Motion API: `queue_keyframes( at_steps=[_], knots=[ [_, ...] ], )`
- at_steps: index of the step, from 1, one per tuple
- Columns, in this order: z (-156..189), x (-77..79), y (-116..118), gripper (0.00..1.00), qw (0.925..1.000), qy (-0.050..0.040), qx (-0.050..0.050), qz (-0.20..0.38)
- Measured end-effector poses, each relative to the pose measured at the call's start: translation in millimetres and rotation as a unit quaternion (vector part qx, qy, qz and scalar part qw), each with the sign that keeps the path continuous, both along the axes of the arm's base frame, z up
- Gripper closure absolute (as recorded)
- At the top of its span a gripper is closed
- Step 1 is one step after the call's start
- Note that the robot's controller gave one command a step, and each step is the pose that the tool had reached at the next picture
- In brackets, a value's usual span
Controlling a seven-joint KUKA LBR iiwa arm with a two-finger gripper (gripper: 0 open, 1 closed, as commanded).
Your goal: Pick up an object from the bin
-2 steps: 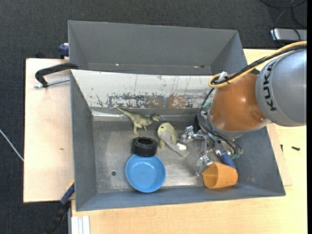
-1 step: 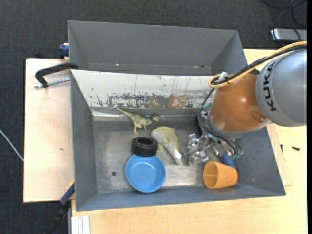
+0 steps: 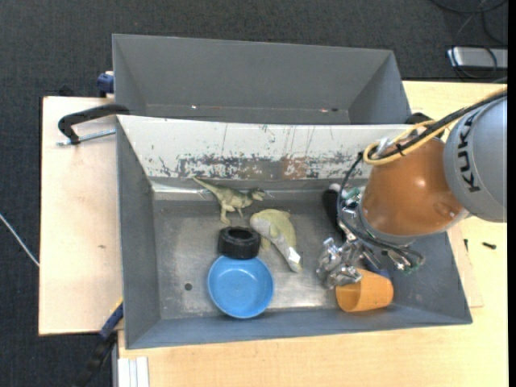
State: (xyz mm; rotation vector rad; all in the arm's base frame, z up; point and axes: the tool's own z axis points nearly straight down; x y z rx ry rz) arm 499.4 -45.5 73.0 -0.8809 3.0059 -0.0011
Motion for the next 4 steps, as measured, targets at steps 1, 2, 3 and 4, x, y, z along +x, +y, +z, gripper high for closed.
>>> queue_keyframes(
  at_steps=[1,2,3,4],
  knots=[
    [-0.9,-1.4,0.3,0.00,1.0000,0.0026,0.000,0.000],
    [38.0,18.6,-85.7,0.00,0.9999,-0.0007,-0.003,-0.015],
    [35.8,17.0,-78.8,1.00,0.9999,0.0038,0.001,-0.011],
    [156.8,12.8,-76.7,1.00,1.0000,-0.0026,-0.002,-0.008]
  ],
)
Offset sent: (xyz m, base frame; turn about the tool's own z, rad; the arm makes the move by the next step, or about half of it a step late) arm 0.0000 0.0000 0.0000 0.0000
